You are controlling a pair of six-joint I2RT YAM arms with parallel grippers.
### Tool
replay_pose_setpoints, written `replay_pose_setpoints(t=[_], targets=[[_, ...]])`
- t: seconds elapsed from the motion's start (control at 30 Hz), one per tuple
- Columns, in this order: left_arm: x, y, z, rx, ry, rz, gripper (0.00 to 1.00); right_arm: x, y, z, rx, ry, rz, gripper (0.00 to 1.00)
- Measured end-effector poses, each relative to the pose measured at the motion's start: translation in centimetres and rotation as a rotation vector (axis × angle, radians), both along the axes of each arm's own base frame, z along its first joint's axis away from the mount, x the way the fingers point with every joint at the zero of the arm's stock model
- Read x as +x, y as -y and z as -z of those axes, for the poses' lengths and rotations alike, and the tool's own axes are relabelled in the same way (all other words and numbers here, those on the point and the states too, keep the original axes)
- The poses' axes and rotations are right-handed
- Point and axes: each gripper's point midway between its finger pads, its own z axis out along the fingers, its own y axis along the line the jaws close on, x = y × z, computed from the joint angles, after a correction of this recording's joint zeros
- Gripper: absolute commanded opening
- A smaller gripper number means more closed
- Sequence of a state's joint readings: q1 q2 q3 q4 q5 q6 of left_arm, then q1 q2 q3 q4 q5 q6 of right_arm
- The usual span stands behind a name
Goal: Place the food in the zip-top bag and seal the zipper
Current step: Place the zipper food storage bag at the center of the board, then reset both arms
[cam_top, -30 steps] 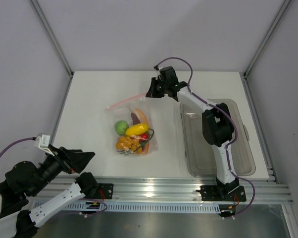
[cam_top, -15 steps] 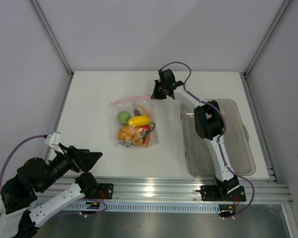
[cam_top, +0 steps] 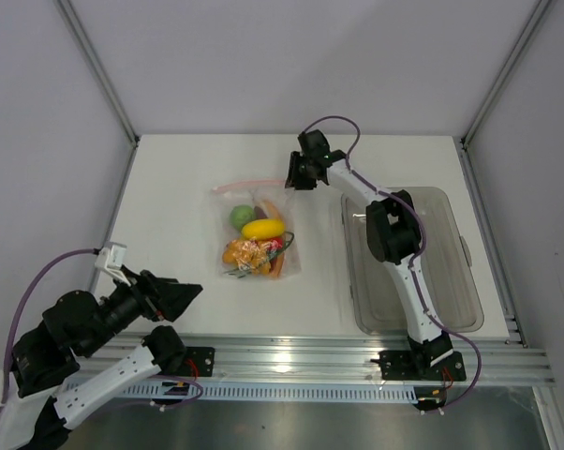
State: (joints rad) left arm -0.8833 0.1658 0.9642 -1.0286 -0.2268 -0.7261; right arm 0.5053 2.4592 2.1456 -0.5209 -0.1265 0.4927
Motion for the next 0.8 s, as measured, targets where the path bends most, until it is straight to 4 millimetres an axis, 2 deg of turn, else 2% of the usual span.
replay_pose_setpoints(t=[0.07,0.1,0.13,0.17,0.23,0.33,0.43,0.5,0.6,0.7,0.77,0.8], targets=[[0.3,0.5,0.0,0.012,-0.010,0.006,1.00,0.3,0.3,-0.5,-0.014,0.014,-0.003,0.57],[0.4,0.8,0.0,0.019,-0.017,0.014,0.99,0.5,0.4,-0.8,-0.021,0.023,-0.005,0.73],[0.5,1.3,0.1,0.027,-0.025,0.023,0.99,0.6,0.5,-1.1,-0.026,0.029,-0.002,0.78],[0.6,1.6,0.2,0.035,-0.034,0.031,0.99,0.6,0.7,-1.2,-0.039,0.036,-0.004,0.89],[1.0,2.6,0.4,0.063,-0.054,0.054,0.99,0.5,1.2,-1.5,-0.065,0.044,-0.010,0.99],[1.8,4.3,0.7,0.099,-0.073,0.087,0.99,-0.2,2.0,-2.7,-0.102,0.064,-0.021,1.00],[2.7,5.9,0.9,0.126,-0.080,0.112,1.00,-1.8,3.1,-5.5,-0.134,0.102,-0.025,0.99],[3.6,6.8,0.8,0.142,-0.066,0.118,1.00,-3.7,4.1,-8.4,-0.151,0.140,-0.027,0.99],[5.3,8.0,0.4,0.166,-0.039,0.110,0.99,-7.4,5.6,-13.9,-0.141,0.236,-0.035,1.00],[8.3,8.7,0.1,0.177,-0.015,0.065,1.00,-11.8,7.0,-19.4,-0.098,0.353,-0.040,1.00],[10.7,8.7,-0.4,0.132,0.001,0.031,1.00,-14.8,7.9,-21.6,-0.060,0.415,-0.047,0.99],[11.9,8.5,-0.5,0.101,0.011,0.012,0.99,-16.5,8.6,-22.1,-0.045,0.437,-0.052,1.00]])
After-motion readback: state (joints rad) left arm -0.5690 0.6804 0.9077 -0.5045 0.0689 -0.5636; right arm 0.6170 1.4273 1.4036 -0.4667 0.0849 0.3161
